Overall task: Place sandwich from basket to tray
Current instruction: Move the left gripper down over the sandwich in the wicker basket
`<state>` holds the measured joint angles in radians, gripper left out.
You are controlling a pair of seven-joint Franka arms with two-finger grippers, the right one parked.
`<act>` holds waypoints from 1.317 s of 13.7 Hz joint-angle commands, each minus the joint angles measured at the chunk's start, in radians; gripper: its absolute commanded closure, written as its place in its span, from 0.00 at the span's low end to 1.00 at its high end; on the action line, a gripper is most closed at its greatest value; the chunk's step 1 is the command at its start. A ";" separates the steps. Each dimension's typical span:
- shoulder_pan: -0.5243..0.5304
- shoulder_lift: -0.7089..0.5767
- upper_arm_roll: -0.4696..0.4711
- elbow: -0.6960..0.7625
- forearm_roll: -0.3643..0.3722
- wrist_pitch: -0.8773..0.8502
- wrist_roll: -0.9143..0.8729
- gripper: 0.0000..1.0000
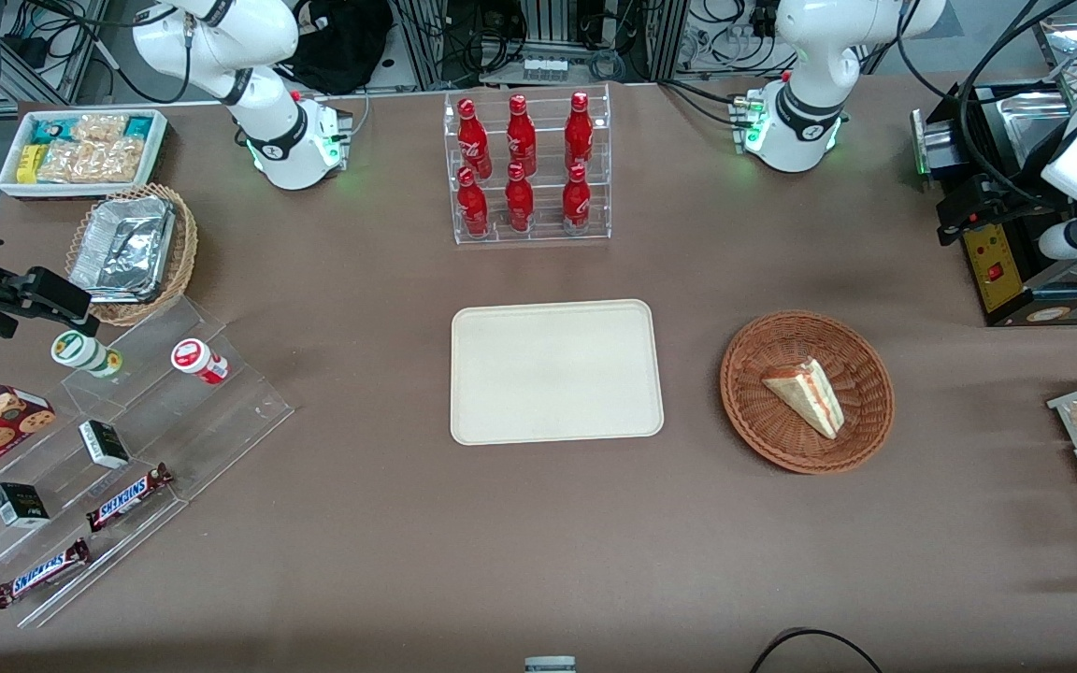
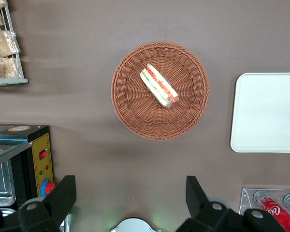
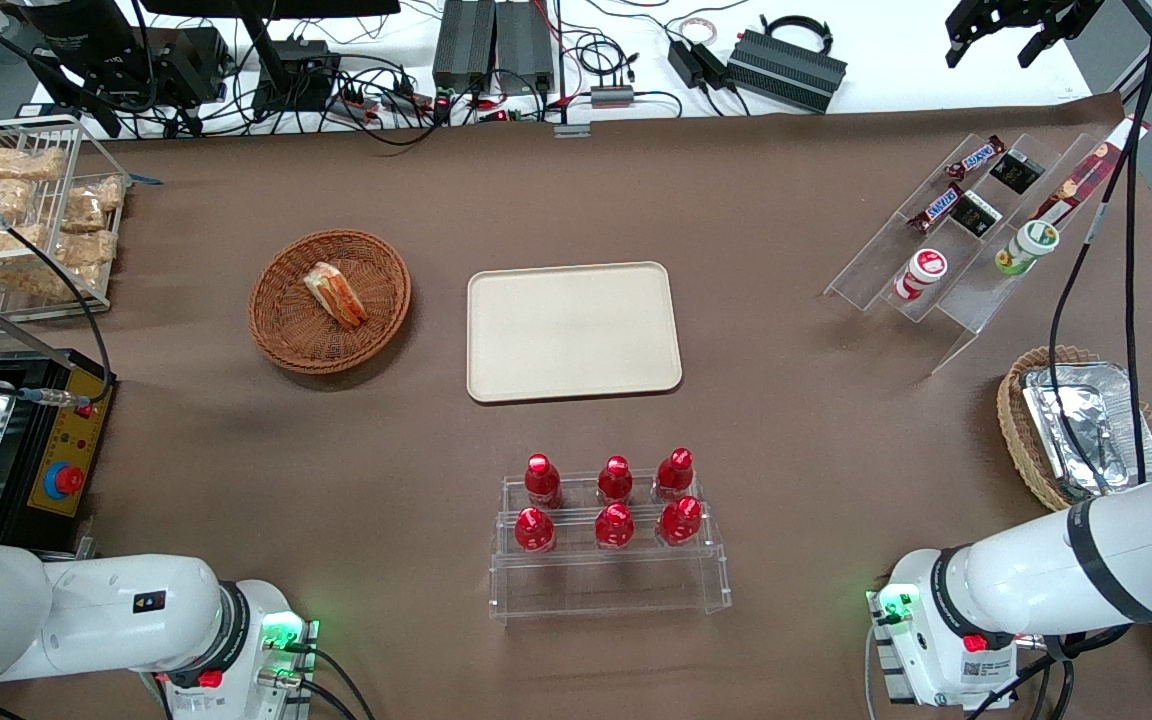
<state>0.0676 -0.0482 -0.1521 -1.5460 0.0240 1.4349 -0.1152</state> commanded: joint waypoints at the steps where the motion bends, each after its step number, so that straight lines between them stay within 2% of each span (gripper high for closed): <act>1: 0.004 -0.007 0.002 -0.006 -0.006 -0.004 0.008 0.00; 9: 0.004 0.163 -0.001 -0.028 -0.007 0.060 -0.060 0.00; 11: -0.005 0.212 -0.007 -0.071 -0.001 0.157 -0.166 0.00; 18: -0.022 0.211 -0.030 -0.425 0.004 0.646 -0.617 0.00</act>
<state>0.0522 0.1981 -0.1768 -1.8690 0.0244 1.9697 -0.6187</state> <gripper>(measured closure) 0.000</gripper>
